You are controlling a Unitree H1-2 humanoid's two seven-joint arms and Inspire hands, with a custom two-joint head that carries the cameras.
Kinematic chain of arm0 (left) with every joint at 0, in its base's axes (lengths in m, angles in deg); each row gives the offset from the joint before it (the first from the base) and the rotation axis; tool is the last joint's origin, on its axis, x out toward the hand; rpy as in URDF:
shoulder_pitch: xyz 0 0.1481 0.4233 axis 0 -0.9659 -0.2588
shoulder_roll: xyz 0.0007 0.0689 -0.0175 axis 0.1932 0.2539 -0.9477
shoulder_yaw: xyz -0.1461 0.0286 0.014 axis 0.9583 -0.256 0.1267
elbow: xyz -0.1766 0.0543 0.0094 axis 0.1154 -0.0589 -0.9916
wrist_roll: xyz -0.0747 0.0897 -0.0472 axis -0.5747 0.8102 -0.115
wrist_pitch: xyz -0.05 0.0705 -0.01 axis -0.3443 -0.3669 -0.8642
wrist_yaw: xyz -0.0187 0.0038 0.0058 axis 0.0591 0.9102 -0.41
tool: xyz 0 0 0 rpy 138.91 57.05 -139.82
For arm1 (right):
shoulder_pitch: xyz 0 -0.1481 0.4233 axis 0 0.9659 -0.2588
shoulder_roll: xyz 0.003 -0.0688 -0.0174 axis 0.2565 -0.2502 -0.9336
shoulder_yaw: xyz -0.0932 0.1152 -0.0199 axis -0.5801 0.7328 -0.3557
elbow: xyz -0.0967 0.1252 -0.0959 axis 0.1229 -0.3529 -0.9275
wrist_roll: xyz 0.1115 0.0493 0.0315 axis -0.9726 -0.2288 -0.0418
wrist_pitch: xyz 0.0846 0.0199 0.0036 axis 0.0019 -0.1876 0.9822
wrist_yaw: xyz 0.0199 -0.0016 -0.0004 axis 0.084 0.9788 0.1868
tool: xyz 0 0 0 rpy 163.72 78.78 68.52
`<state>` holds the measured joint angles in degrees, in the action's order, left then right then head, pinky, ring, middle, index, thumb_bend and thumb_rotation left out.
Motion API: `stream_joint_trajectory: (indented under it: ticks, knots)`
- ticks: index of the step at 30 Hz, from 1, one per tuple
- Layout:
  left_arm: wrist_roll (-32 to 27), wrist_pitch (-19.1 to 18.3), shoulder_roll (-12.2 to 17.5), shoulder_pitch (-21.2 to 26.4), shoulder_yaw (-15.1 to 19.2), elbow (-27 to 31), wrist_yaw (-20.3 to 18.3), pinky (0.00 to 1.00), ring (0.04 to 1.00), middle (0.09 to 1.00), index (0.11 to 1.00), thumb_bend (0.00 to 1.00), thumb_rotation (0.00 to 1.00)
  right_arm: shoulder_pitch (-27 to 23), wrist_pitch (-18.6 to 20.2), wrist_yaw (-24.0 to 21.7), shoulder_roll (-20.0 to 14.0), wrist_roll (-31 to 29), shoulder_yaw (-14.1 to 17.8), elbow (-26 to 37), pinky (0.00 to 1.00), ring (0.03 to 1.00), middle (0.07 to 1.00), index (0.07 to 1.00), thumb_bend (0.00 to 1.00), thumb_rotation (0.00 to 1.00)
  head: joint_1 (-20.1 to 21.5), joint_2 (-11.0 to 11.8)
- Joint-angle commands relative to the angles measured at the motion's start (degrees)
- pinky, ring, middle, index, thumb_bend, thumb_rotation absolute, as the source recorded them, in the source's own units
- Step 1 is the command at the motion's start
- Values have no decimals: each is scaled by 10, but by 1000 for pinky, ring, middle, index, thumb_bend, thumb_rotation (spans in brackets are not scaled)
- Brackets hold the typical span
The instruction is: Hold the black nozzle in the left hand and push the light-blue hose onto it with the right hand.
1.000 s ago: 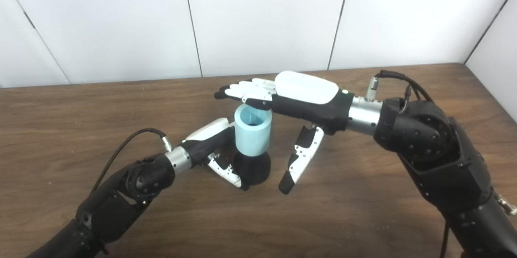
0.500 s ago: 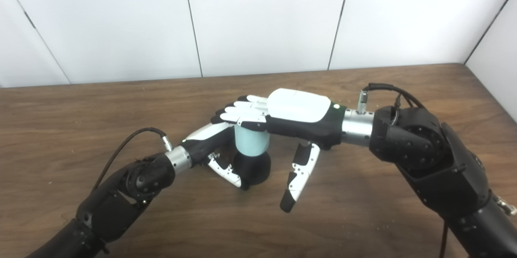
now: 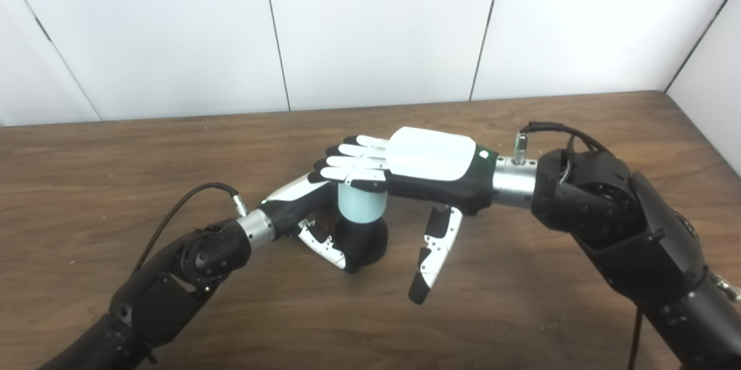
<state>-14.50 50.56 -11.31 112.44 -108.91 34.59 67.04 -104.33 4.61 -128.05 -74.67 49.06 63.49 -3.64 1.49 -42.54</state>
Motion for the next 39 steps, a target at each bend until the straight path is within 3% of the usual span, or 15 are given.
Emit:
stream_joint_trajectory:
  ticks: [1,11,22,34,39]
  knots:
    - [19,-38,9,-43,-29,-44,-77,1000,1000,944,480,524,63,10,-2,-19,-16,17,-16,1,1000,1000,1000,1000,938,689,0,-1]
    - [26,-38,10,-42,-28,-41,-76,1000,1000,943,480,524,63,29,-36,-12,-16,44,-51,13,1000,1000,1000,1000,905,722,0,-1]
    - [29,-45,10,-40,-27,-37,-79,1000,1000,937,480,525,62,21,-8,-7,-10,4,-56,20,1000,1000,1000,1000,895,755,1,-1]
    - [25,-39,12,-40,-25,-40,-81,1000,1000,940,480,524,62,46,163,-4,5,-116,-41,31,1000,1000,1000,1000,880,740,1,-2]
    - [25,-40,12,-40,-24,-39,-83,1000,1000,940,480,524,63,45,190,0,4,-123,-40,34,1000,1000,1000,1000,885,740,1,-2]
